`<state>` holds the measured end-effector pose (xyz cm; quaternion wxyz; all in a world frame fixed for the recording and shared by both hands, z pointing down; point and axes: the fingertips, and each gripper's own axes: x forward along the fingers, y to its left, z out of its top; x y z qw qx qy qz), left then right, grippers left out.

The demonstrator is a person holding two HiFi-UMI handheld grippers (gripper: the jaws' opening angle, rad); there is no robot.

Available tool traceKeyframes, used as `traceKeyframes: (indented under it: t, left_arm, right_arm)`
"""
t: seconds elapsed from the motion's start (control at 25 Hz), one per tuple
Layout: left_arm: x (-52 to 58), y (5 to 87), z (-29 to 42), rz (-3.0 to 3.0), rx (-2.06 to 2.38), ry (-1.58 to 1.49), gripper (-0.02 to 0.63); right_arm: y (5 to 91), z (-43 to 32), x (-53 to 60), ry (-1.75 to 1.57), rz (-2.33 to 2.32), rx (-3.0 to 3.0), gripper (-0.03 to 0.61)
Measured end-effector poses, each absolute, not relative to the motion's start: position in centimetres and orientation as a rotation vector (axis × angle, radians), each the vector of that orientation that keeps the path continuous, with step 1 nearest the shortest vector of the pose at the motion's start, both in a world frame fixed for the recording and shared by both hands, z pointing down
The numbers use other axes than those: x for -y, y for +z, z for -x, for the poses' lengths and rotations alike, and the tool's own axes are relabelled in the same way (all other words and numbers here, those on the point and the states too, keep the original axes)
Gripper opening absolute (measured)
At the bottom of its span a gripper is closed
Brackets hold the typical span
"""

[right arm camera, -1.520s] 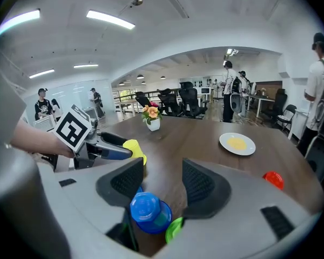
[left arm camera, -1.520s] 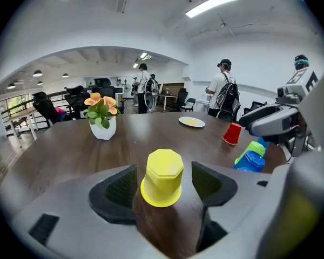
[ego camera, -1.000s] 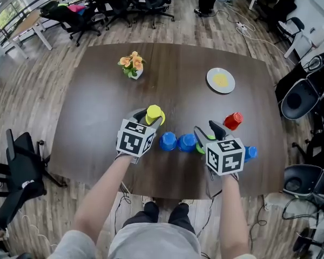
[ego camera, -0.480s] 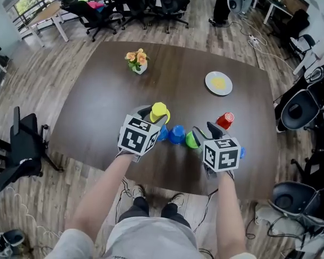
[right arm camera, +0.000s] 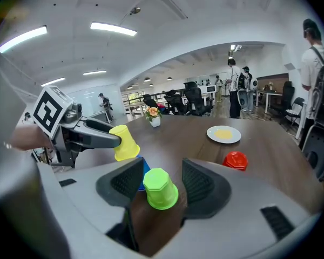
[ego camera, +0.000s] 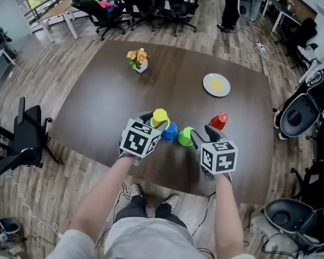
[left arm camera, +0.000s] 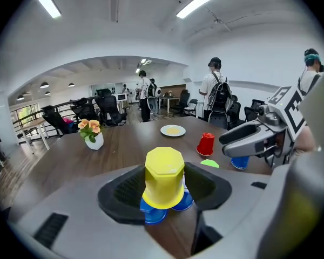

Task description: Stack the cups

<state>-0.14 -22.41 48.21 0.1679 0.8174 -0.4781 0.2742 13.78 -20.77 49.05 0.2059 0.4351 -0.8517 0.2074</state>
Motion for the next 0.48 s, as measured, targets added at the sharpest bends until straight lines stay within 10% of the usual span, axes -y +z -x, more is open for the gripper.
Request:
traceKeyframes:
  t: [0.48]
  left_arm:
    - [21.7, 47.2, 1.3, -2.354, 1.388, 0.732, 0.270]
  right_arm:
    - [48.6, -13.7, 20.6, 0.558, -1.251, 2.340, 0.210]
